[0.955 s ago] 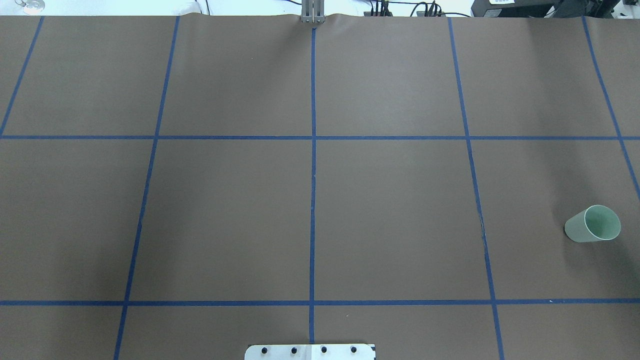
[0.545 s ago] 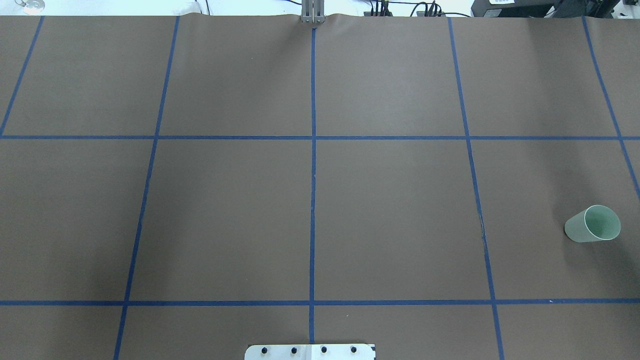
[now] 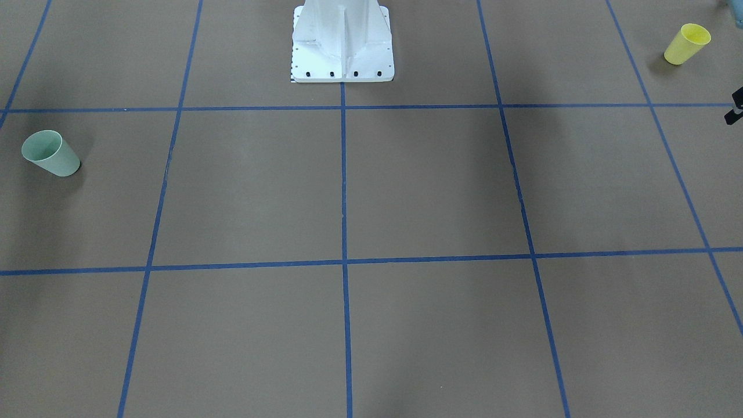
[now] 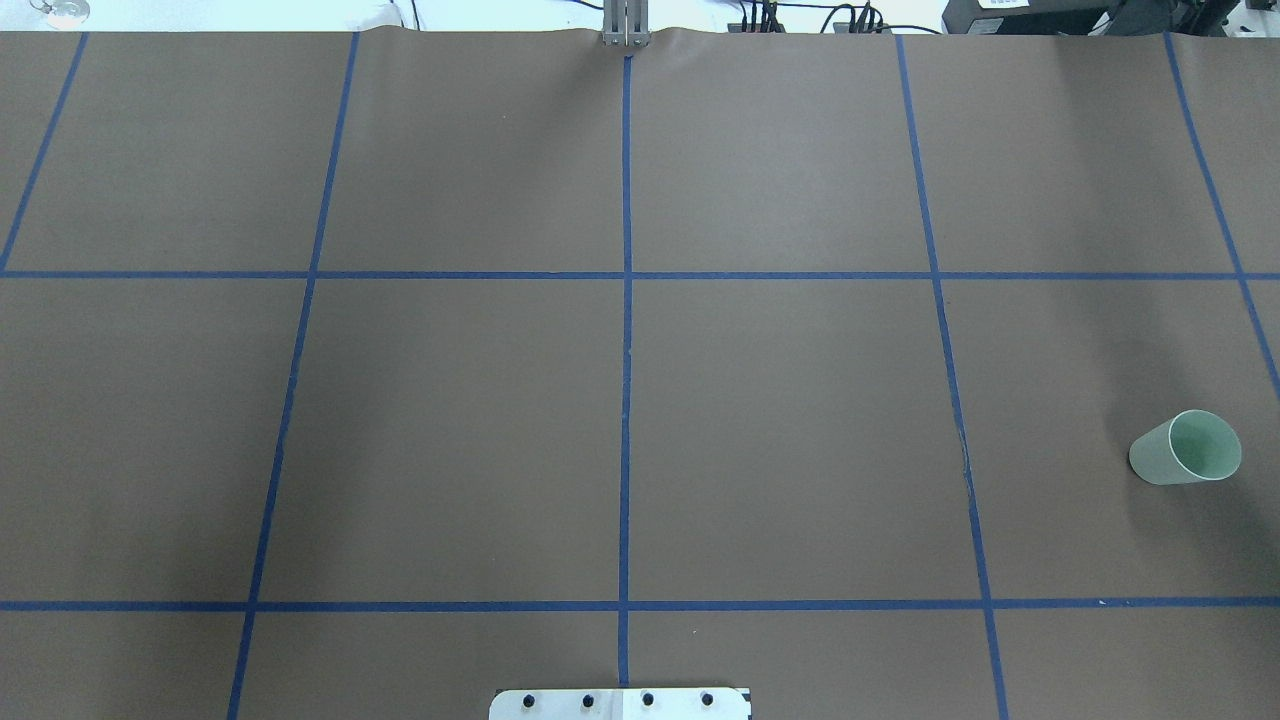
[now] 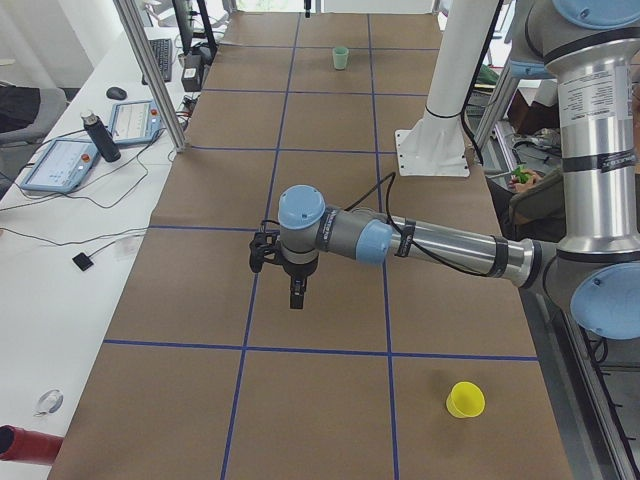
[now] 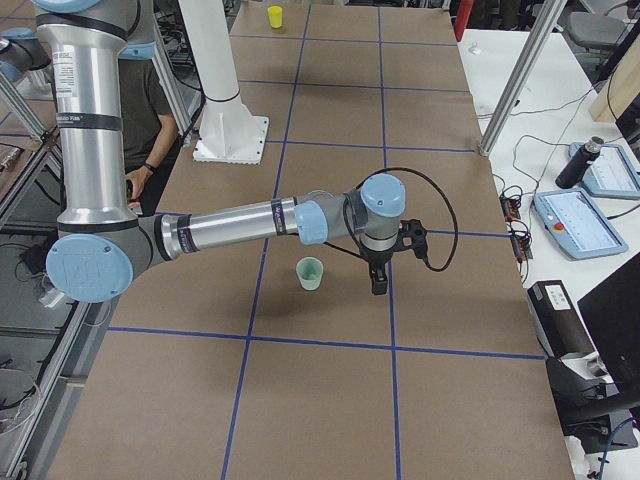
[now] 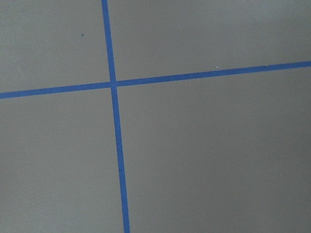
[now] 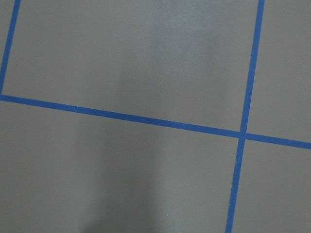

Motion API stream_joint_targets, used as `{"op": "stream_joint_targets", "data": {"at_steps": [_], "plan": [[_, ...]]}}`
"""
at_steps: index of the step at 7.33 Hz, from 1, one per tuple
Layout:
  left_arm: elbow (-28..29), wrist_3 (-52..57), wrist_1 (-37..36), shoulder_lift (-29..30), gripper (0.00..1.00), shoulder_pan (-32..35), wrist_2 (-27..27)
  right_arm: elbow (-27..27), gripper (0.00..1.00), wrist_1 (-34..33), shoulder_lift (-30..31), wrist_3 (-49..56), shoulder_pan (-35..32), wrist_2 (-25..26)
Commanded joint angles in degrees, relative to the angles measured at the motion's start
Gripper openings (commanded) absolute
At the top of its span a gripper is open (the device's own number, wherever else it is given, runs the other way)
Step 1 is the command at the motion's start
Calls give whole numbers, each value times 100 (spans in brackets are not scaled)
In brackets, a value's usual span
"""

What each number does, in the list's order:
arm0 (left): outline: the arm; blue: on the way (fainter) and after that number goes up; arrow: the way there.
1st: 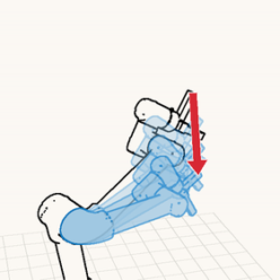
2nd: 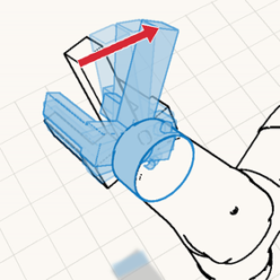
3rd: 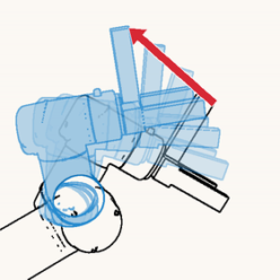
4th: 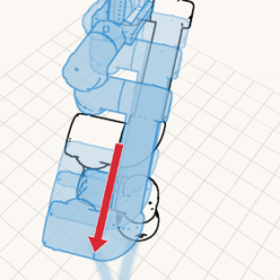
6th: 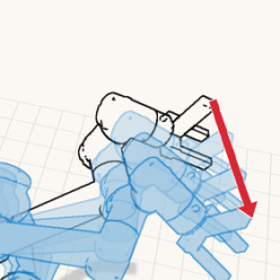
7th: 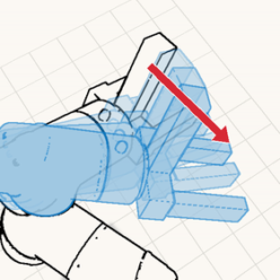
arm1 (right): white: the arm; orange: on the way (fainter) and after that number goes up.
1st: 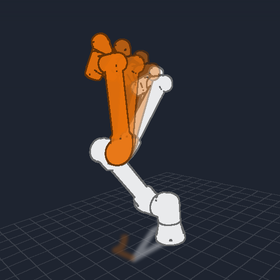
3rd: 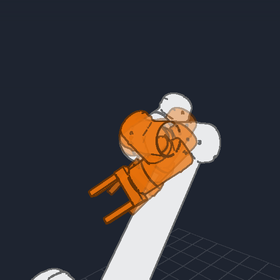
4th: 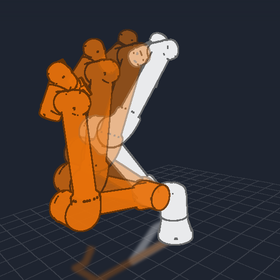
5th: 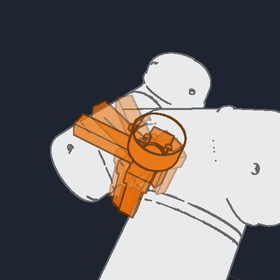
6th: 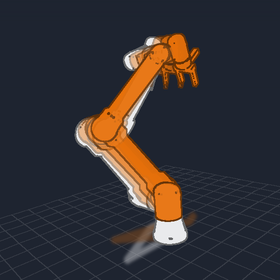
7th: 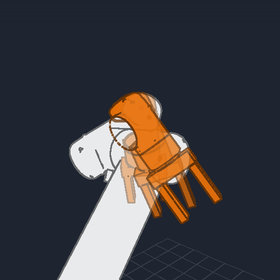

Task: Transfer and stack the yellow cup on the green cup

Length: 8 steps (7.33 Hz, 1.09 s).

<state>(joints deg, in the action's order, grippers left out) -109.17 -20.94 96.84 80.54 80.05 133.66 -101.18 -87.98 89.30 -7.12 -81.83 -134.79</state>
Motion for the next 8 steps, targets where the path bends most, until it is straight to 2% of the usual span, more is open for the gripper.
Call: {"op": "stream_joint_targets", "data": {"at_steps": [1,2,4,5,6,7,8], "plan": [[-16,-2236,412,15,100,-891,-1134,-7,100,0,0,0,0,-3],[-25,-3388,449,15,100,-1260,-1724,-15,100,0,-9,0,0,-3],[-25,-5271,415,23,100,-1702,-2420,-42,100,0,-18,9,0,6],[-112,-6176,362,-3,100,-2113,-3155,-59,100,0,-26,9,0,14],[-104,-7247,-221,-3,100,-2795,-3919,-59,100,0,-26,9,0,6],[-374,-7849,-714,6,100,-2985,-4022,-77,100,0,-35,18,0,32],[-385,-8125,-1320,-90,100,-3109,-4110,-77,100,9,-61,18,17,49]]}}
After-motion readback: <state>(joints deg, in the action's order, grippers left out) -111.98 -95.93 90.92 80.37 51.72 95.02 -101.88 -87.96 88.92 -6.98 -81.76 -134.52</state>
